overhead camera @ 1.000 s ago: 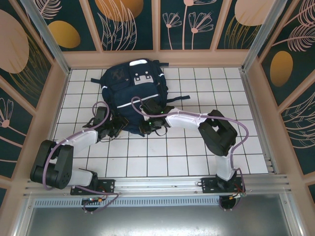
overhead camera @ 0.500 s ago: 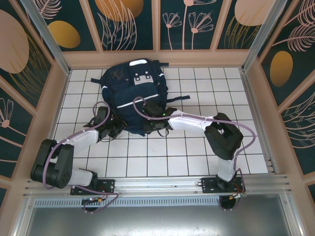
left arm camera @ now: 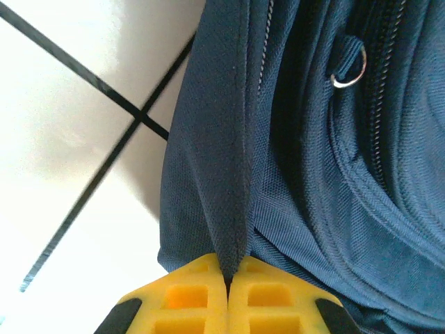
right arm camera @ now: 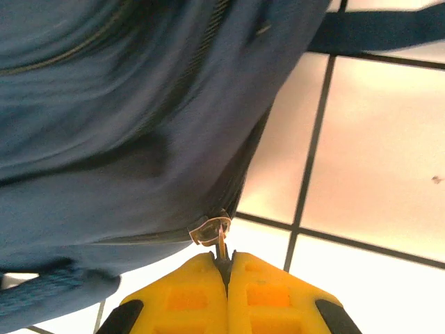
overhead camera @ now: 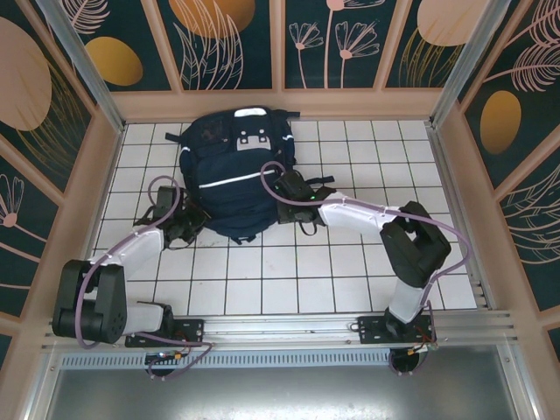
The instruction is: Pack the student bag
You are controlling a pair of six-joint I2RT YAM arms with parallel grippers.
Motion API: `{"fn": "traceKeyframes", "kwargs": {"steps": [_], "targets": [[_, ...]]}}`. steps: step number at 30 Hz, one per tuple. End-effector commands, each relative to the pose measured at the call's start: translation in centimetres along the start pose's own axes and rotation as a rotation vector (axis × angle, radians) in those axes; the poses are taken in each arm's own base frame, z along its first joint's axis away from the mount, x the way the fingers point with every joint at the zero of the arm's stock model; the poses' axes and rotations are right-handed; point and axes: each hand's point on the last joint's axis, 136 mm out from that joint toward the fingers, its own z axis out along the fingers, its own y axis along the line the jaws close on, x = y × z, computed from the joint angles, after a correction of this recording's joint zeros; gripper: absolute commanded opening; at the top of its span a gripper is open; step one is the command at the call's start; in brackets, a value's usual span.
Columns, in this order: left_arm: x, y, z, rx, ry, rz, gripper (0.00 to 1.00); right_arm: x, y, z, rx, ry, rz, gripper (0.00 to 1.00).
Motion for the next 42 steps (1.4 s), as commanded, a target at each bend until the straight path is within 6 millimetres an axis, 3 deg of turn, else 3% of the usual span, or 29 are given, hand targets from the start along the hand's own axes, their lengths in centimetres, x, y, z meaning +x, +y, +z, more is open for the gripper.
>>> {"fn": "traceKeyframes", "kwargs": {"steps": [1,4,5,7,8,11,17,21,27,32,39,42], "targets": [[-4.0,3.5,-1.9,-0.182,-0.14,0.022,0.0,-0.5,-4.7,-1.6,0.131,-0.009,-0.009,0.0],[-4.8,2.3,-2.9,-0.17,-0.14,0.043,0.0,-0.9,-2.9,-1.9,0.055,-0.014,-0.027,0.0],[-4.7,1.7,-3.2,-0.15,-0.129,0.046,0.05,-0.9,-2.2,-2.0,0.024,-0.013,-0.031,0.0],[-4.1,0.7,-3.3,-0.102,-0.092,0.035,0.39,-0.9,-0.9,-2.2,-0.014,-0.019,-0.042,0.0],[-3.6,0.3,-3.4,-0.075,-0.071,0.017,0.48,-0.8,-0.4,-2.2,-0.028,-0.02,-0.044,0.0],[-2.1,-0.9,-4.0,-0.005,-0.04,-0.024,0.56,-0.8,1.2,-2.5,-0.071,-0.032,-0.054,0.0],[2.3,-4.5,-4.4,0.091,0.014,-0.052,0.6,-0.4,2.7,-2.7,-0.112,-0.036,-0.071,0.0],[6.1,-7.4,-3.2,0.12,0.083,-0.084,0.61,-0.3,3.0,-2.9,-0.136,-0.05,-0.077,0.0],[10.2,-10.6,-1.0,0.134,0.152,-0.142,0.63,-0.2,3.2,-3.4,-0.154,-0.068,-0.073,0.0],[10.8,-11.8,0.6,0.121,0.155,-0.185,0.66,-0.1,4.0,-3.8,-0.191,-0.079,-0.076,0.0],[9.4,-12.1,2.2,0.072,0.077,-0.232,0.69,1.0,4.4,-3.4,-0.193,-0.063,-0.091,0.0],[9.5,-11.6,3.3,0.047,0.074,-0.23,0.63,0.9,4.4,-3.6,-0.197,-0.07,-0.088,0.0]]}}
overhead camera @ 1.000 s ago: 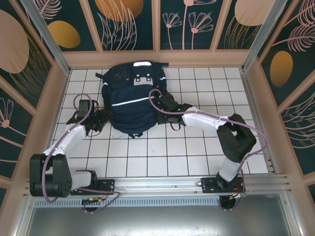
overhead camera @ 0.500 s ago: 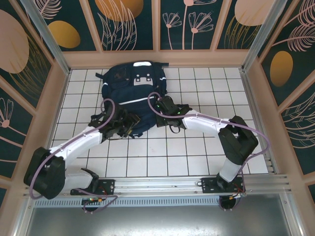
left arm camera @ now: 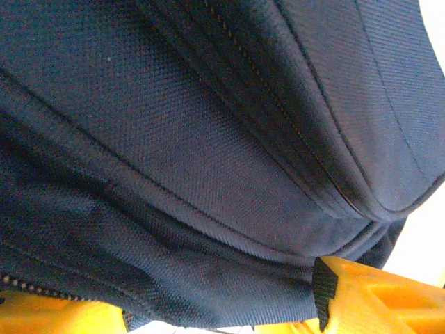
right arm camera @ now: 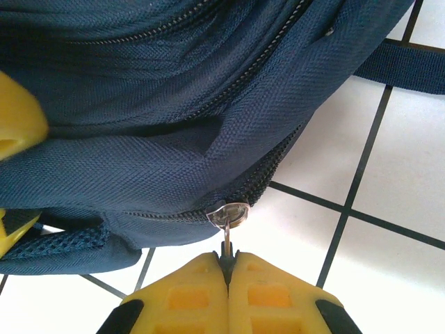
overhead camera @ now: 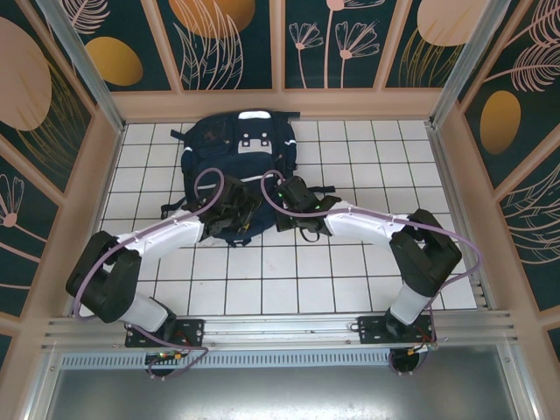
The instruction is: Pack the student bag
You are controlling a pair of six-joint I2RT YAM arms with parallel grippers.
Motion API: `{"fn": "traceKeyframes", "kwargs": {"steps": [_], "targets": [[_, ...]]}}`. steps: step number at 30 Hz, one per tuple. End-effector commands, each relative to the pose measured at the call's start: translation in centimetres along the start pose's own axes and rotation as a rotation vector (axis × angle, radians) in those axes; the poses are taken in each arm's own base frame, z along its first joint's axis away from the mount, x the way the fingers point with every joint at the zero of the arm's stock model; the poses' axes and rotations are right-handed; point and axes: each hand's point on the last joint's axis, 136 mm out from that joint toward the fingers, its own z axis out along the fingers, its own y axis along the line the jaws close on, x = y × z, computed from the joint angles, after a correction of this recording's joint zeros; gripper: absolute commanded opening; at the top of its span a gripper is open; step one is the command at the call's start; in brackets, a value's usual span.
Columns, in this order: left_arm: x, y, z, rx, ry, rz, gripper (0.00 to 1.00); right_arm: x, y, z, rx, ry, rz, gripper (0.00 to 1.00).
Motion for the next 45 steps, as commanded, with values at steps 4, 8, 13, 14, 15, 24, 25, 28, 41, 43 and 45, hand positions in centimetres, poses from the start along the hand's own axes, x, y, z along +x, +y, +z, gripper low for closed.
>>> {"fn": "traceKeyframes", "kwargs": {"steps": [4,8,13,14,15,24,25,28,41,43,45], "targets": [[-0.6,0.5,1.4,-0.033,-0.04,-0.025,0.1,-0.9,1.1,-1.6,-0.041,-0.051,-0.003,0.0],[-1.6,1.6,-0.1,-0.072,-0.098,0.003,0.0,-0.8,-0.2,-1.2,0.012,-0.054,-0.001,0.0],[-3.0,3.4,-3.1,-0.067,-0.18,0.005,0.0,-1.3,-3.6,-0.7,0.099,-0.071,0.039,0.0],[-3.2,3.6,-3.6,-0.061,-0.188,0.005,0.0,-1.5,-4.2,-0.6,0.112,-0.072,0.047,0.0],[-3.4,3.7,-4.2,-0.05,-0.197,0.009,0.0,-1.7,-5.0,-0.5,0.128,-0.078,0.057,0.0],[-4.3,3.4,-8.6,-0.032,-0.252,0.098,0.0,-5.1,-10.6,1.6,0.266,-0.135,0.112,0.0],[-4.4,3.3,-9.1,-0.029,-0.256,0.104,0.0,-5.5,-11.3,2.0,0.282,-0.139,0.121,0.0],[-4.4,3.4,-10.1,-0.031,-0.259,0.12,0.0,-6.7,-13.3,3.3,0.321,-0.14,0.151,0.0],[-2.4,1.7,-9.1,0.042,-0.139,0.194,0.0,-9.6,-17.2,4.9,0.336,-0.129,0.221,0.0],[-1.9,0.9,-8.6,0.064,-0.11,0.212,0.0,-10.2,-16.7,4.3,0.316,-0.137,0.213,0.0],[-1.4,-0.1,-8.0,0.089,-0.081,0.232,0.0,-10.7,-16.1,3.1,0.294,-0.16,0.213,0.0]]}}
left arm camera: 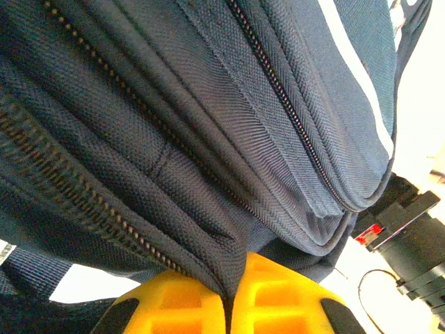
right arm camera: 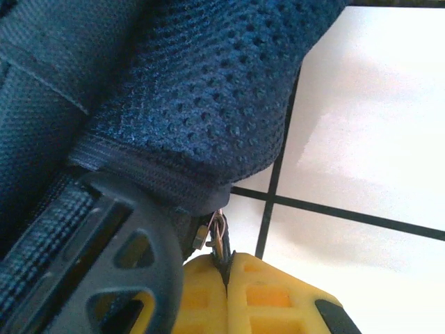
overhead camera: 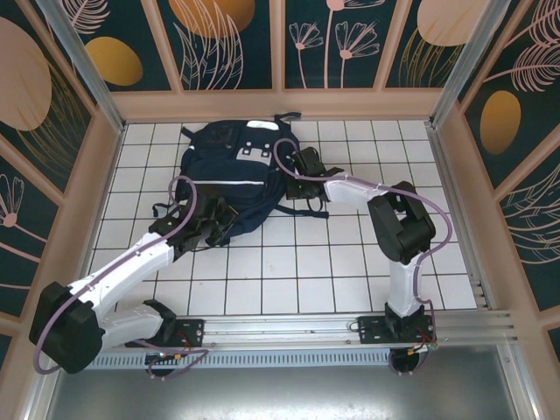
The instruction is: Pack the student bag
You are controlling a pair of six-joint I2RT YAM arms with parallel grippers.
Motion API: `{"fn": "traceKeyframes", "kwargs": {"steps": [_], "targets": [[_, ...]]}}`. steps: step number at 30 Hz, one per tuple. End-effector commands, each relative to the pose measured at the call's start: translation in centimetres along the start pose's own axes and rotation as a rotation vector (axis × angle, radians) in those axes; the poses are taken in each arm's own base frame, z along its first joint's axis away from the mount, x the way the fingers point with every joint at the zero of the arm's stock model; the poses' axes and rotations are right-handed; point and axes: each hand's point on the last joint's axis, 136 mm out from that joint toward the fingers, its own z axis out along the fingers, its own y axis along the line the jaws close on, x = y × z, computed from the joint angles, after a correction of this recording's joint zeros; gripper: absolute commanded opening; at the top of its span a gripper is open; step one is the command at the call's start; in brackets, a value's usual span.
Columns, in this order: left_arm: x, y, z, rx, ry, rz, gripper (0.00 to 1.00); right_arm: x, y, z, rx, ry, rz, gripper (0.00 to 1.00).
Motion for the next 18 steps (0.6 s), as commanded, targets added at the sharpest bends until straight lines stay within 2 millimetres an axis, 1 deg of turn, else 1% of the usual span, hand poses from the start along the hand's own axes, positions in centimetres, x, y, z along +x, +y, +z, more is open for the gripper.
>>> {"fn": "traceKeyframes", "kwargs": {"steps": [1,4,6,7,8,10,11,12,13,14,16,17,18], "targets": [[0.1,-2.4,-0.1,0.061,0.029,0.067,0.0,-5.1,-6.6,-2.9,0.198,-0.163,0.082,0.05],[0.7,-4.2,1.0,0.101,0.062,0.091,0.0,-5.5,-6.4,-4.8,0.193,-0.188,0.086,0.29],[1.3,-5.5,1.6,0.115,0.077,0.107,0.0,-5.6,-6.4,-5.9,0.195,-0.198,0.084,0.39],[1.6,-6.2,2.0,0.124,0.084,0.12,0.0,-5.6,-6.5,-6.5,0.2,-0.207,0.085,0.46],[1.8,-6.7,2.3,0.125,0.091,0.127,0.0,-5.6,-6.7,-7.0,0.208,-0.212,0.087,0.51],[2.6,-7.9,3.3,0.134,0.119,0.148,0.0,-5.7,-7.1,-8.5,0.219,-0.235,0.097,0.58],[3.1,-7.8,3.9,0.125,0.134,0.157,0.0,-5.7,-7.2,-9.1,0.223,-0.248,0.103,0.61],[3.3,-9.3,4.0,0.148,0.14,0.171,0.0,-5.7,-7.5,-9.9,0.228,-0.26,0.111,0.63],[3.8,-10.1,4.3,0.158,0.15,0.19,0.03,-5.7,-7.8,-10.6,0.234,-0.272,0.119,0.67],[4.0,-10.8,4.4,0.165,0.154,0.207,0.07,-5.7,-8.0,-11.2,0.238,-0.284,0.127,0.69],[4.6,-12.2,4.6,0.181,0.164,0.251,0.24,-5.5,-8.7,-12.5,0.241,-0.303,0.156,0.74],[4.6,-12.5,4.7,0.182,0.165,0.264,0.34,-5.4,-9.0,-13.0,0.239,-0.307,0.169,0.76],[4.6,-12.8,4.7,0.18,0.165,0.276,0.47,-5.3,-9.3,-13.5,0.234,-0.314,0.184,0.77]]}}
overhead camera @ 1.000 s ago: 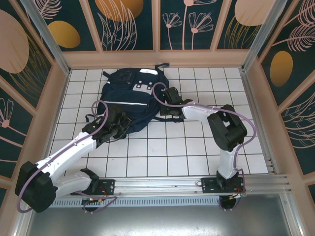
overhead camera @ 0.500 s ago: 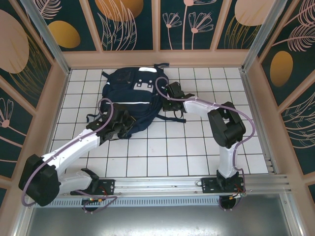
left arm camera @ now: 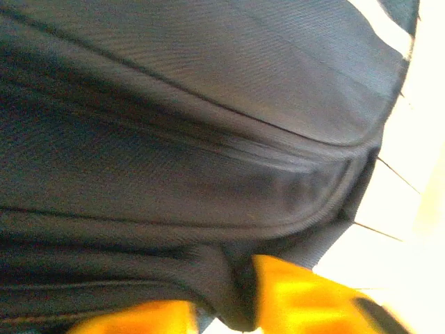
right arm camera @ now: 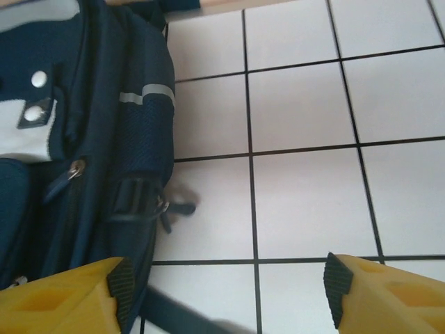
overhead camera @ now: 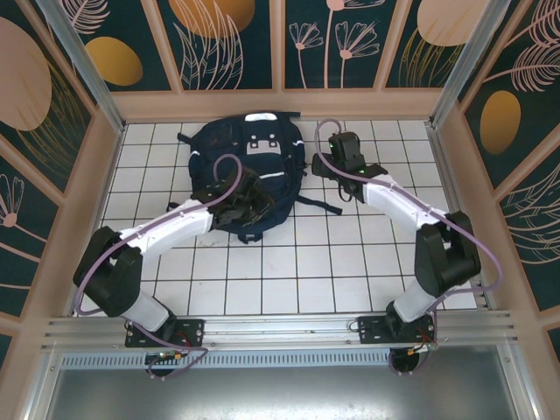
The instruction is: Pack the student bag
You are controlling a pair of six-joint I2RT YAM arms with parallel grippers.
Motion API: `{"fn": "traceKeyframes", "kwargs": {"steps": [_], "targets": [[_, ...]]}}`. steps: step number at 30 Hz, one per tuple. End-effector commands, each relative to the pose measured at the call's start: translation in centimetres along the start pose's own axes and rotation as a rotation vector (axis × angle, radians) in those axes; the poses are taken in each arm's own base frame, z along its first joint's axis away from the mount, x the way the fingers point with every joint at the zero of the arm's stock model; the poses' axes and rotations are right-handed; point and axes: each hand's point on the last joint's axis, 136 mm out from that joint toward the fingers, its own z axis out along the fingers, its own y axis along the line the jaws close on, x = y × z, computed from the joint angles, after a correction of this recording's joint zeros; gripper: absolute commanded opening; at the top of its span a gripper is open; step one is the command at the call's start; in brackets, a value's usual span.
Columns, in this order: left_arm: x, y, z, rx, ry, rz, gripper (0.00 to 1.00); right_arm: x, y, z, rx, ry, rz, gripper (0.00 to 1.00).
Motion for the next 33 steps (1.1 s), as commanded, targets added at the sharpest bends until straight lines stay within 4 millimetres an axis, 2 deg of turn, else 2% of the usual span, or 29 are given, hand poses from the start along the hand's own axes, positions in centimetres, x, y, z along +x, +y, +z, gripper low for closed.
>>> {"fn": "traceKeyframes", "kwargs": {"steps": [1,4,5,7,8,10,13,16,18,21,24,27,30,33], "targets": [[-1.4,-6.2,-1.7,0.166,-0.051,0.113,0.58,0.0,-2.6,-1.6,0.044,-0.007,0.06,0.79],[-2.2,-6.8,-2.8,0.144,-0.09,0.161,0.81,-0.8,-3.9,-3.3,0.017,-0.045,0.114,0.91],[-2.4,-7.1,-3.3,0.146,-0.099,0.173,0.86,-1.2,-4.5,-3.8,0.01,-0.07,0.135,0.97],[-3.1,-7.8,-4.4,0.142,-0.134,0.206,0.95,-1.7,-6.0,-4.9,0.016,-0.136,0.181,0.99],[-3.5,-8.0,-5.0,0.134,-0.154,0.218,0.98,-1.8,-6.7,-5.3,0.02,-0.167,0.197,0.99],[-4.5,-8.7,-6.3,0.124,-0.205,0.249,0.98,-2.2,-7.8,-6.1,0.021,-0.233,0.197,0.99],[-7.1,-8.7,-8.3,0.065,-0.315,0.298,0.98,-2.4,-8.3,-7.4,0.014,-0.345,0.127,0.99],[-11.3,-6.0,-10.2,-0.075,-0.449,0.321,0.99,-2.2,-9.4,-8.0,0.068,-0.404,0.063,0.99],[-14.6,-3.2,-11.3,-0.172,-0.526,0.316,0.99,-1.8,-10.7,-8.0,0.14,-0.415,0.035,0.99],[-19.1,1.1,-14.2,-0.322,-0.716,0.302,0.99,-1.1,-13.1,-8.0,0.235,-0.42,0.047,0.99],[-21.8,4.4,-16.5,-0.42,-0.869,0.335,0.98,-0.5,-14.8,-8.2,0.288,-0.443,0.056,0.99],[-23.9,8.3,-17.7,-0.513,-0.966,0.33,0.99,0.5,-16.1,-8.1,0.346,-0.45,0.018,0.99],[-25.1,12.6,-17.4,-0.608,-0.996,0.327,0.99,1.3,-17.8,-7.6,0.392,-0.442,0.019,0.99],[-25.6,16.4,-16.5,-0.676,-0.99,0.304,0.98,1.5,-18.6,-7.3,0.391,-0.477,0.032,0.99]]}}
